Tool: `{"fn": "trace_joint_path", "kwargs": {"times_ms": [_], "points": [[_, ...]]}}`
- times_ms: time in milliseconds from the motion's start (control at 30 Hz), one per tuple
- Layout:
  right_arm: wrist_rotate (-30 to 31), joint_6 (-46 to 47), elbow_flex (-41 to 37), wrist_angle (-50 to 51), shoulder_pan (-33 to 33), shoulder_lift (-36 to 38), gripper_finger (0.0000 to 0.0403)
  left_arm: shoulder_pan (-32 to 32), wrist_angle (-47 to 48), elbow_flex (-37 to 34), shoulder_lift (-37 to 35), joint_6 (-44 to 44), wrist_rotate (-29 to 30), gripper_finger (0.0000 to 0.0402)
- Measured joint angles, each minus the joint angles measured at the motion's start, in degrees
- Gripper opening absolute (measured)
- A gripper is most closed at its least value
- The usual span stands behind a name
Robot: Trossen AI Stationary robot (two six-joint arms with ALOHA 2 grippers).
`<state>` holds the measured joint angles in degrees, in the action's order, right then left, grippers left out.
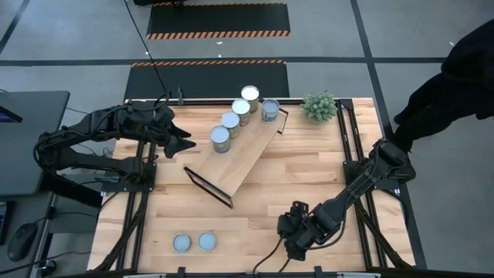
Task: Pick and place cans onto a shelf
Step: Put the canned diced tomatoes on the shelf
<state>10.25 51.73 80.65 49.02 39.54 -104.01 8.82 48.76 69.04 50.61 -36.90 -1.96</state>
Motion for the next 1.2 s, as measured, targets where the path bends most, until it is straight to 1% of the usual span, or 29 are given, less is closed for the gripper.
{"fn": "trace_joint_path", "kwargs": {"times_ms": [67, 167, 267, 400, 500, 733, 967, 1100, 1200], "points": [[0.2, 1.6, -0.5, -0.3, 0.9, 0.0, 0.0400, 0.0, 0.0, 0.0, 0.0, 0.0, -0.4, 0.0299], [1.8, 1.7, -0.5, -2.1, 2.6, 0.0, 0.0400, -0.1, 0.1, 0.0, 0.0, 0.0, -0.8, 0.0299], [6.2, 1.3, -0.5, -3.9, 5.0, 0.0, 0.0400, -0.1, 0.3, 0.0, 0.0, 0.1, -0.8, 0.0299], [11.5, 1.2, -0.5, -3.4, 6.8, 0.0, 0.0400, -0.1, 0.5, 0.0, 0.0, 0.1, -0.8, 0.0299], [11.7, 0.6, -1.1, -3.2, 6.9, 0.0, 0.0400, -0.1, 0.5, 0.0, 0.0, 0.1, -0.8, 0.0299], [8.8, 0.2, -8.1, -14.3, 6.3, 0.0, 0.0400, -0.1, 1.0, 0.0, 0.0, 0.1, -0.8, 0.0299], [8.5, -3.6, -11.3, -15.1, 6.2, 0.0, 0.0400, -0.1, 1.1, 0.0, 0.0, 0.1, -0.8, 0.0299], [7.9, -5.7, -13.4, -17.9, 6.2, 0.0, 0.0400, -0.1, 1.2, 0.0, 0.0, 0.2, -0.8, 0.0299], [6.1, -6.7, -15.4, -20.7, 6.2, 0.0, 0.0400, -0.1, 1.2, 0.0, 0.0, 0.2, -0.8, 0.0299]]}}
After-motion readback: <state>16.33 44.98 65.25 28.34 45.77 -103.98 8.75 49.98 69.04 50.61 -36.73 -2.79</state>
